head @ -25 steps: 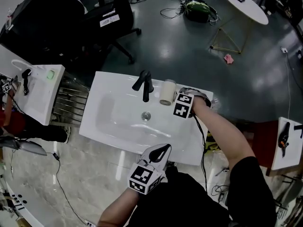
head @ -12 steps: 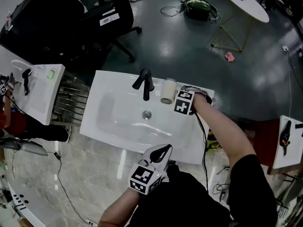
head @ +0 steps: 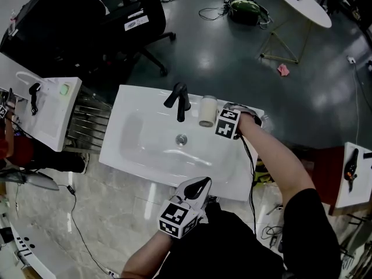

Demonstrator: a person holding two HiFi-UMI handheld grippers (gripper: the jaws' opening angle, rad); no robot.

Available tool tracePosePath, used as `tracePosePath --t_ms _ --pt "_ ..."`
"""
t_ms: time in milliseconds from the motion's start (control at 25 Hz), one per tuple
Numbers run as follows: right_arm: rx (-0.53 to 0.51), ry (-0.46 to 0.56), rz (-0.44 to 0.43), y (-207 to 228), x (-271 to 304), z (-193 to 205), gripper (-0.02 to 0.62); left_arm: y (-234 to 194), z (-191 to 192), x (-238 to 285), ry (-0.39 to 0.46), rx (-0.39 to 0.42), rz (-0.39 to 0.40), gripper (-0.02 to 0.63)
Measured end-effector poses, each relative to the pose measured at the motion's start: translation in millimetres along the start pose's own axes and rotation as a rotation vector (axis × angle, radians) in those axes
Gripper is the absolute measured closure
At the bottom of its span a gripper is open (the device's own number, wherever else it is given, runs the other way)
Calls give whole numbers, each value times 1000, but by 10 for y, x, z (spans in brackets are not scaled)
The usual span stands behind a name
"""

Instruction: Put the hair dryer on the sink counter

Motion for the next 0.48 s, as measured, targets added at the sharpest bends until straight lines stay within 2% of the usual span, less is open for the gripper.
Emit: tracePosePath --t_ms 80,240,480 --pt "4 -1 -8 2 -4 12 337 14 4 -3 -2 -2 1 603" --pt "19 -4 -40 -6 -16 11 275 33 32 -9 -2 -8 1 603" --pt "56 14 -25 3 -48 46 275 58 48 -17 9 -5 -2 603"
Point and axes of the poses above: the fingertips, and each gripper's own axes: x forward along the fingers, y to its right, z out of its underside, the point moved 9 cm from there along -x, backward along the fingers, and after that the axes turned 4 degrees about -x, right-handed, at the moved point
